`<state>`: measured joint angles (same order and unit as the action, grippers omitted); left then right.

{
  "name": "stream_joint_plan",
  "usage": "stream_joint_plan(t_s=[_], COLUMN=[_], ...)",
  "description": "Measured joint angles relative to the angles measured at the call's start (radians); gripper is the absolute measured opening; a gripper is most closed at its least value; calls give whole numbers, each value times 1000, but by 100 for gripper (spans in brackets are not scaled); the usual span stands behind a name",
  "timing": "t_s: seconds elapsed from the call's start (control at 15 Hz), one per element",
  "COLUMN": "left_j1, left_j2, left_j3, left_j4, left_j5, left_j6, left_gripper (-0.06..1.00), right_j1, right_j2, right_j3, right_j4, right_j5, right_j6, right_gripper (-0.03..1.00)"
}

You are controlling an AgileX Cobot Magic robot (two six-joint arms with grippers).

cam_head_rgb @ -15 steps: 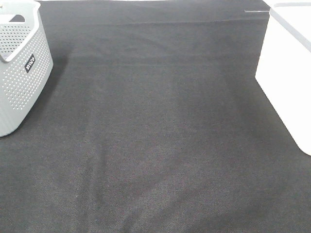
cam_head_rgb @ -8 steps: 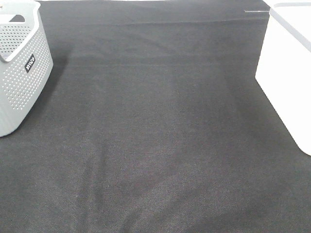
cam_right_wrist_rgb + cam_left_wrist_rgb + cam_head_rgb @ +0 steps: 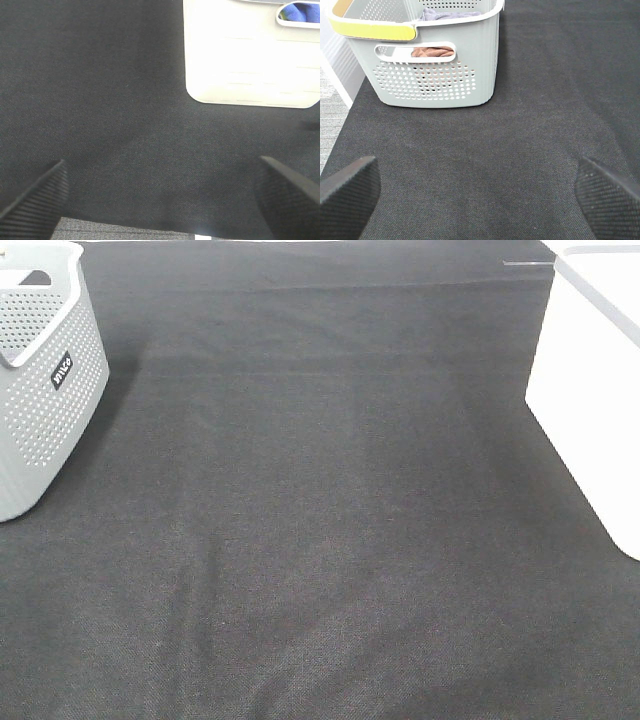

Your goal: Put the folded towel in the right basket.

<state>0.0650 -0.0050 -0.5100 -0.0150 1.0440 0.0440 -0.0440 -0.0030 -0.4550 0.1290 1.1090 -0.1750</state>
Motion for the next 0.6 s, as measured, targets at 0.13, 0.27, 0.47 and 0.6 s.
stream_joint_plan(t_s=[0.13,0.27,0.47,0.6], left_j1=[0,0,0,0], left_j2=[0,0,0,0], left_j3=[0,0,0,0], left_j4=[0,0,0,0], left_j5=[0,0,0,0], left_j6=[0,0,0,0], left_gripper=[99,99,99,99], right_j1=[0,0,0,0], right_j2=[0,0,0,0], right_j3=[0,0,0,0], right_j4=[2,7,7,7], right_j5=[0,0,0,0], right_j6=[-2,-2,-2,-2], right_gripper=[96,96,96,96])
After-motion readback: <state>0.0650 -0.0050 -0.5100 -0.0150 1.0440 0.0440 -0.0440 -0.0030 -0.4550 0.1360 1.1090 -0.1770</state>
